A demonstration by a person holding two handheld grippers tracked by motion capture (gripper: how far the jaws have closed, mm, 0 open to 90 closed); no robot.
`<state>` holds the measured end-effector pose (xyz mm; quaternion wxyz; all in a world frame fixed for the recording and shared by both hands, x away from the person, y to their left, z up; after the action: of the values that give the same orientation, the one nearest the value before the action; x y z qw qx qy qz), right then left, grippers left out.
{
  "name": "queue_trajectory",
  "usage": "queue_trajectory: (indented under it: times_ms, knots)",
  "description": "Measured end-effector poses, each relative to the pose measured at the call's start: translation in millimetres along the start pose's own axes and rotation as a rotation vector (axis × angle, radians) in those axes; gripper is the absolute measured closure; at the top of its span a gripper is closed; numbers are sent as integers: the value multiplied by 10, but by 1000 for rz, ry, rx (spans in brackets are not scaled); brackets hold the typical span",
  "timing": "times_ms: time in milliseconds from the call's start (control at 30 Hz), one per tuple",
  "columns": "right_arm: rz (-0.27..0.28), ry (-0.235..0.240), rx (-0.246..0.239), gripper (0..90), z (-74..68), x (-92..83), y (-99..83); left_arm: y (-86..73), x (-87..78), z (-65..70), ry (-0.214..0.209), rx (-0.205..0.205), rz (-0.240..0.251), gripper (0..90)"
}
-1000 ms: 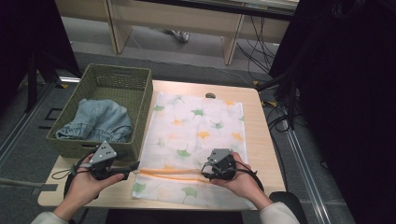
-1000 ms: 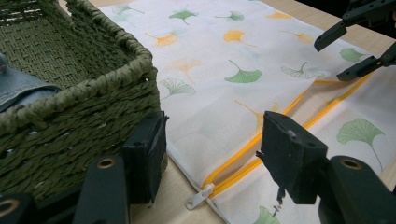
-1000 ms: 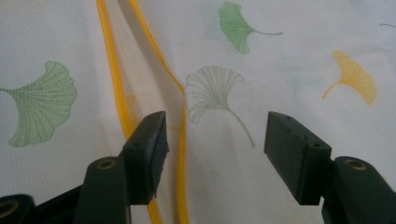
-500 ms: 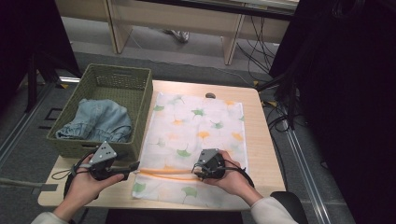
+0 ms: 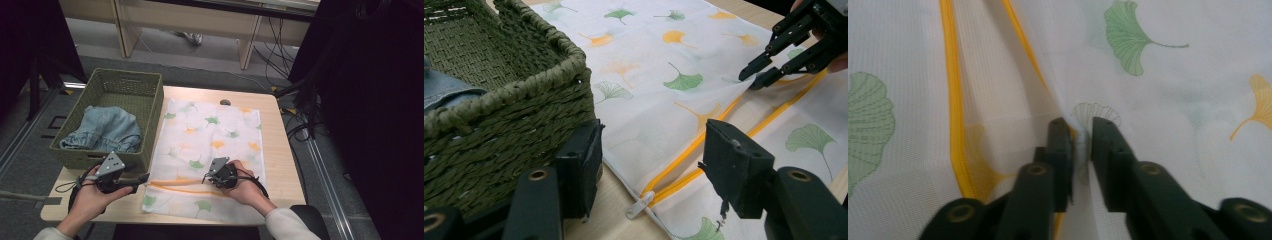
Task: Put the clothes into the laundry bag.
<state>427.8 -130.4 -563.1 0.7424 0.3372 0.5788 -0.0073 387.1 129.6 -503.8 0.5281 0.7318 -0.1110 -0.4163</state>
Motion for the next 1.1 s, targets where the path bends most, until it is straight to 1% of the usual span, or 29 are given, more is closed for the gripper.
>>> queue_trajectory:
  times_ms: [33, 67, 100, 167, 200, 233, 267, 300, 367, 400, 433, 467, 500, 533, 567, 600, 633, 667, 700, 733, 800, 967, 1100]
  knots:
    - [0, 0, 0, 850, 0, 0, 0, 0, 0, 0, 0, 0, 0, 402]
    - [11, -4, -9, 880, 1, -28, 30, 3, -3, -1, 1, 0, 2, 403]
    - [11, -4, -9, 880, 1, -28, 30, 3, -3, -1, 1, 0, 2, 403]
    - [39, -9, -6, 884, 2, -93, 92, 3, -5, 0, -2, -4, 1, 412]
    - [39, -9, -6, 884, 2, -93, 92, 2, -6, 3, -5, -7, 0, 412]
    - [72, -19, 4, 884, 7, -157, 158, 5, -5, 10, -9, -12, 1, 420]
    - [81, -24, 8, 884, 9, -180, 181, 5, -5, 10, -9, -12, 1, 421]
    - [99, -40, -11, 884, 26, -205, 217, 8, -6, 11, -11, -13, 2, 422]
    - [109, -47, -12, 884, 27, -235, 248, 16, -8, 13, -15, -16, 8, 421]
    - [137, -63, -15, 884, 38, -295, 316, 23, -10, 13, -17, -18, 12, 421]
    - [149, -74, -16, 884, 47, -323, 348, 23, -10, 13, -17, -18, 12, 421]
    - [149, -74, -16, 884, 47, -323, 348, 24, -11, 13, -17, -20, 13, 421]
    - [164, -87, -24, 884, 66, -349, 384, 25, -10, 12, -16, -23, 15, 420]
    - [191, -114, -32, 884, 107, -413, 462, 26, -12, 11, -16, -24, 16, 419]
    - [191, -114, -32, 884, 107, -413, 462, 26, -12, 11, -16, -24, 16, 419]
    - [211, -139, -46, 884, 142, -467, 527, 30, -17, 9, -17, -27, 21, 419]
    - [211, -139, -46, 884, 142, -467, 527, 30, -17, 9, -17, -27, 21, 418]
    - [228, -155, -57, 884, 153, -510, 581, 36, -22, 2, -16, -32, 26, 418]
    - [228, -155, -57, 884, 153, -510, 581, 36, -22, 2, -16, -32, 26, 418]
    - [238, -164, -63, 883, 156, -529, 609, 36, -24, -1, -16, -33, 26, 418]
    - [237, -177, -69, 881, 162, -566, 646, 33, -26, -1, -17, -35, 24, 419]
    - [253, -190, -80, 880, 178, -612, 698, 45, -26, 4, -20, -44, 31, 423]
    - [280, -210, -90, 876, 213, -704, 793, 75, -39, 6, -8, -54, 40, 417]
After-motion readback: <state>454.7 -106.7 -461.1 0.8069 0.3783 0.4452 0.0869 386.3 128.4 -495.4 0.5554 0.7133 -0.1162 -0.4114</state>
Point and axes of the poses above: each handheld gripper's, and its own axes: x roughly forward along the jaws, y roughly out of its top, z roughly to its right, the point moved 9 cm from there along x, roughly forward along the jaws, and after that the axes turned 13 degrees about x, right-handed, at the moved point
